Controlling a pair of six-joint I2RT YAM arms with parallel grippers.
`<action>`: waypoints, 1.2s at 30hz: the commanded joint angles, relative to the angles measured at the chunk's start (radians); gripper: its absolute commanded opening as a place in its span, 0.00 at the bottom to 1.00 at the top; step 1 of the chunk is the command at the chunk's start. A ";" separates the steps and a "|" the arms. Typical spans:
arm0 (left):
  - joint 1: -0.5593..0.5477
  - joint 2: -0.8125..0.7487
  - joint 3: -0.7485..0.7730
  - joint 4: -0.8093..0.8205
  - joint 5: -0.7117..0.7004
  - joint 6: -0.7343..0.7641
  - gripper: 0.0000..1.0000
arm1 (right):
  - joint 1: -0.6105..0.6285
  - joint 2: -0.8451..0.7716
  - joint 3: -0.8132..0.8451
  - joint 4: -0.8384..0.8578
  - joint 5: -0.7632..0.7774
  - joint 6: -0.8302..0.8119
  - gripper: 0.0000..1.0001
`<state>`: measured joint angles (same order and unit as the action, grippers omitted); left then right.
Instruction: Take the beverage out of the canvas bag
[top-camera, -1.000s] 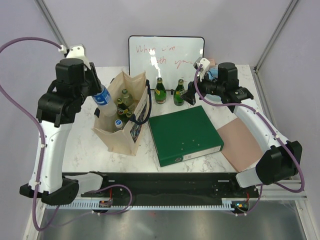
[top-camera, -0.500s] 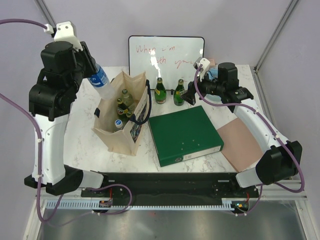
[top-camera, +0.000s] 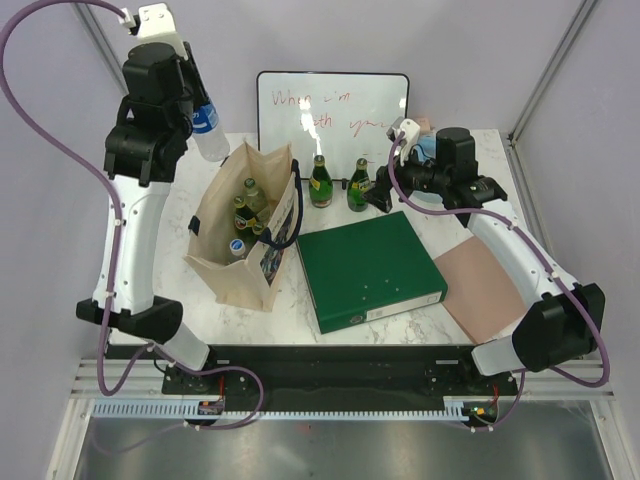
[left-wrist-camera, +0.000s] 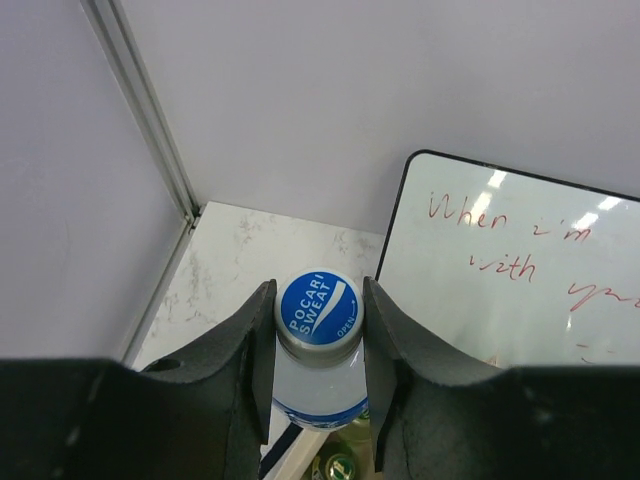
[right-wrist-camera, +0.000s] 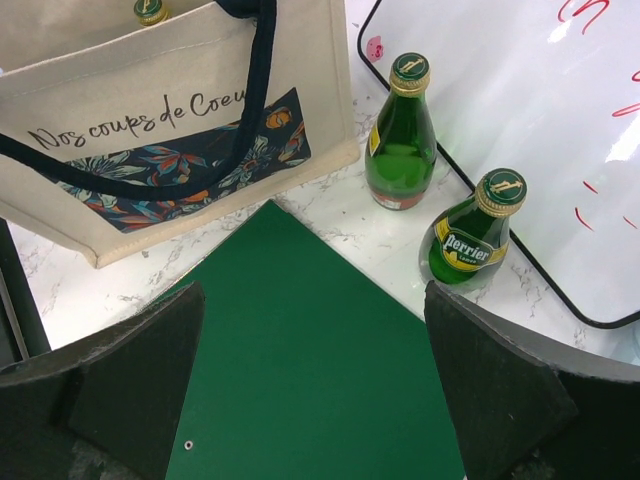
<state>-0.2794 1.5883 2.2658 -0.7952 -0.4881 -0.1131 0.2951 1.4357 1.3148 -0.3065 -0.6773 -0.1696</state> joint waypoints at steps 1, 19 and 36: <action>0.025 0.022 0.080 0.269 -0.049 0.044 0.02 | -0.002 -0.046 -0.019 0.026 -0.022 -0.019 0.98; 0.141 0.317 0.090 0.429 -0.058 -0.040 0.02 | -0.002 -0.072 -0.042 0.001 -0.068 -0.034 0.98; 0.278 0.495 -0.003 0.473 0.123 -0.140 0.02 | -0.007 -0.070 -0.026 -0.091 -0.077 -0.119 0.98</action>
<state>-0.0166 2.1185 2.2669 -0.5236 -0.4072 -0.2199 0.2939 1.3884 1.2640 -0.3706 -0.7147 -0.2489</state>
